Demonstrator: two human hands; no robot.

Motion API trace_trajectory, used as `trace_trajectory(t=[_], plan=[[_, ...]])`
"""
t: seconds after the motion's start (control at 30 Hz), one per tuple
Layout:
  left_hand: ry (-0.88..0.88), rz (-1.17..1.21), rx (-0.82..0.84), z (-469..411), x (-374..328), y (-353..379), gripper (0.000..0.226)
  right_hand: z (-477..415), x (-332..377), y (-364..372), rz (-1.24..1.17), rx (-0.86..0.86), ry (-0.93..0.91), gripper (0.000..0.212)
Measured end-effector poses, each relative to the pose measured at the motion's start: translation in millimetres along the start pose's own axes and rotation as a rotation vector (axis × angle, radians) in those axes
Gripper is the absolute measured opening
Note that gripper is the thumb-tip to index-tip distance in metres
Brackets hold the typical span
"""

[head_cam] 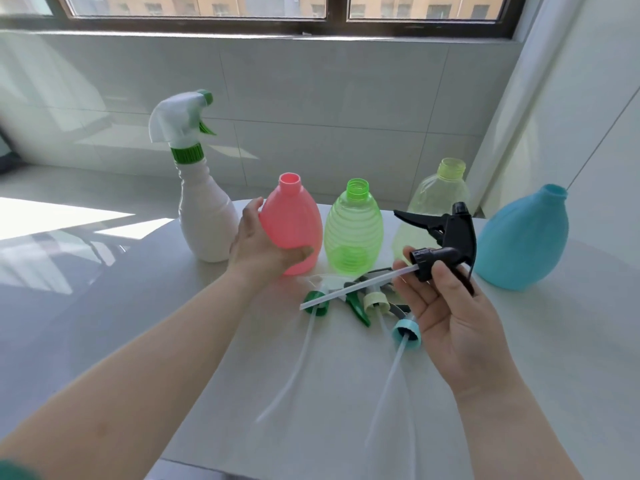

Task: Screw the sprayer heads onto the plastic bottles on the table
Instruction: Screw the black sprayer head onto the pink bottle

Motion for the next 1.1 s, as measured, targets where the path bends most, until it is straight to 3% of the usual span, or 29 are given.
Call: trace_trajectory(t=[0.3, 0.67, 0.97, 1.1], plan=[[0.107, 0.088, -0.035, 63.4, 6.9, -52.9, 0.086, 5.9, 14.0, 9.3, -0.011, 0.047, -0.101, 0.020], [0.056, 0.064, -0.043, 125.6, 33.9, -107.4, 0.099, 24.7, 14.1, 88.0, -0.016, 0.168, -0.135, 0.018], [0.127, 0.096, 0.006, 123.9, 40.7, -111.9, 0.089, 24.4, 10.9, 139.3, 0.231, 0.273, -0.174, 0.009], [0.139, 0.113, 0.020, 126.2, 43.0, -110.0, 0.095, 23.8, -5.9, 147.3, 0.461, 0.323, -0.185, 0.018]])
Point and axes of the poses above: each hand's wrist, its own z-axis away from the middle knuckle, its own y-axis out of the palm, x = y × z, the point moved 3 cm from there along -z, towards the middle knuckle, and after that the axes turned 4 degrees about -z, right-handed, at the moved point
